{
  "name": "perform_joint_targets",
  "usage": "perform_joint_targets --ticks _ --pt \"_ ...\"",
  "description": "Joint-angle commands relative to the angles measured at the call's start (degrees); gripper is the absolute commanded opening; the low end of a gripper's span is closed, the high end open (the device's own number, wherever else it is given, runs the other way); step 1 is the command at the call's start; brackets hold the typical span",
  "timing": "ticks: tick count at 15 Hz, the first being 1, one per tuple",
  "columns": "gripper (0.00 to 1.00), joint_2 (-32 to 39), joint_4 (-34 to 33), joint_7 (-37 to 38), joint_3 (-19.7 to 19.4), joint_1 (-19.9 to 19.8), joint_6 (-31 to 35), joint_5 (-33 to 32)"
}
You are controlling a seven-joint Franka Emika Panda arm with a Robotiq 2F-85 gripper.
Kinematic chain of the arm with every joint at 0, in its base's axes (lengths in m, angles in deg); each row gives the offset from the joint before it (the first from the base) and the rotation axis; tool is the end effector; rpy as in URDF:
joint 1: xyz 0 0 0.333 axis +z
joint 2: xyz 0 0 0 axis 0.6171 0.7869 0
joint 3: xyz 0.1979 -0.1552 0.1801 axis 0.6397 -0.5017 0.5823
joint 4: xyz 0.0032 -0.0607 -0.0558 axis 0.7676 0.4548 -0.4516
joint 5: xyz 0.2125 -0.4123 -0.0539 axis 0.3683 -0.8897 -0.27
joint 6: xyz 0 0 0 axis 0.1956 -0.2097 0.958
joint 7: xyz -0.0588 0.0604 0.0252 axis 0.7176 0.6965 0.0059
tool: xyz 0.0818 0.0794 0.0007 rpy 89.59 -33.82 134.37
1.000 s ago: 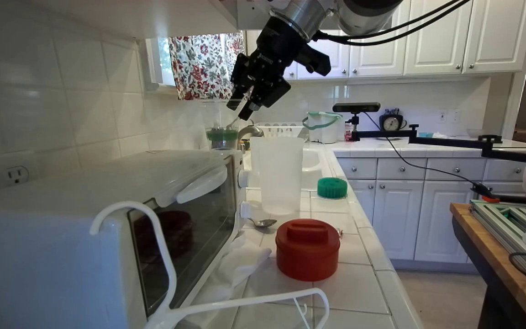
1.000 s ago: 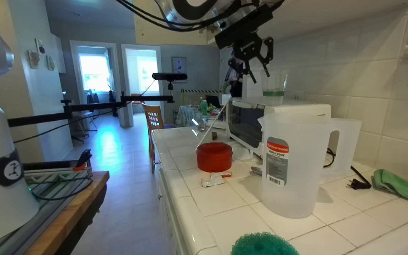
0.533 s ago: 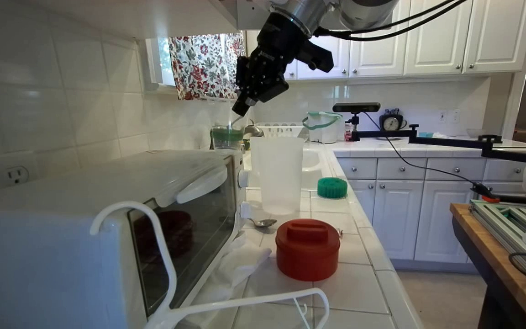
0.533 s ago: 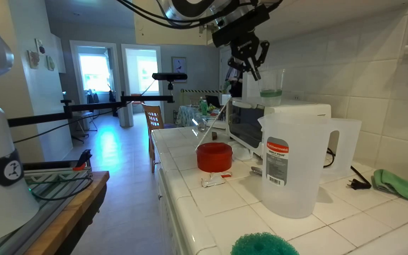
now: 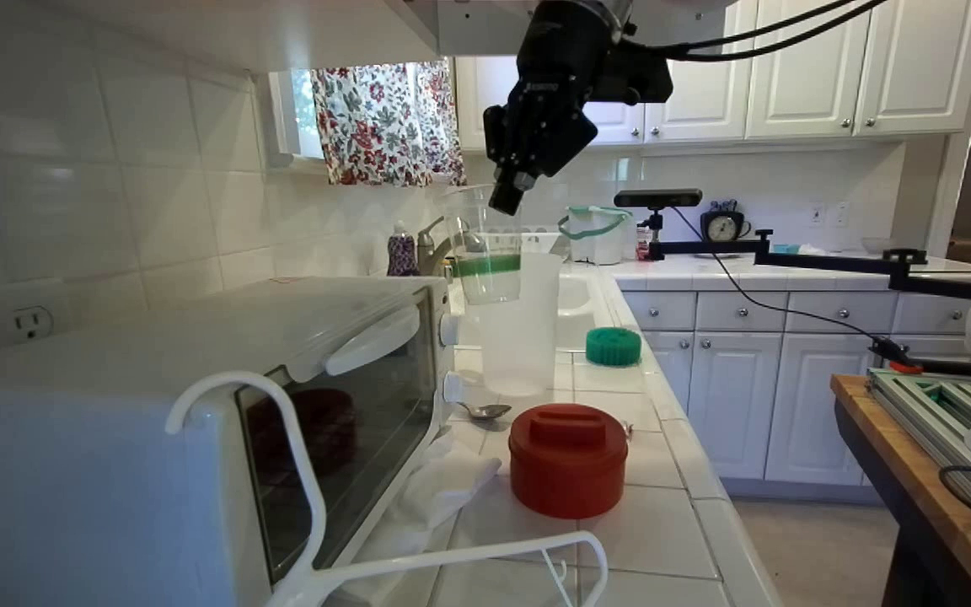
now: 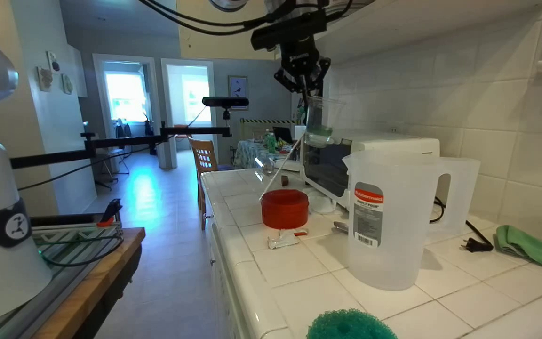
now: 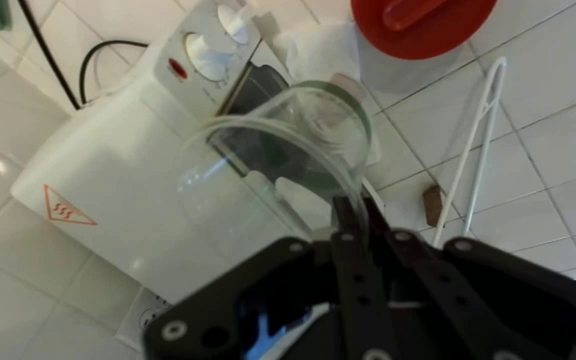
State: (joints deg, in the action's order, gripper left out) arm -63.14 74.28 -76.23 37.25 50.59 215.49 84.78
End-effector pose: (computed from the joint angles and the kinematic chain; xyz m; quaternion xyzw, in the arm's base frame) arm 0.5649 0.1589 0.3915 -0.8330 -0.5086 -0.2166 0.0215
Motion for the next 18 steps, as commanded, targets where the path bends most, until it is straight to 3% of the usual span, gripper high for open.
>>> perform_joint_targets --ticks 1,12,18 --pt "0.02 -3.76 4.34 1.57 0.31 0.21 -1.63 1.34" --pt "0.02 -5.16 14.03 1.64 -0.47 0.44 2.89 0.32" --pt "0.02 -8.04 18.25 1.66 -3.74 -1.24 3.46 -0.29"
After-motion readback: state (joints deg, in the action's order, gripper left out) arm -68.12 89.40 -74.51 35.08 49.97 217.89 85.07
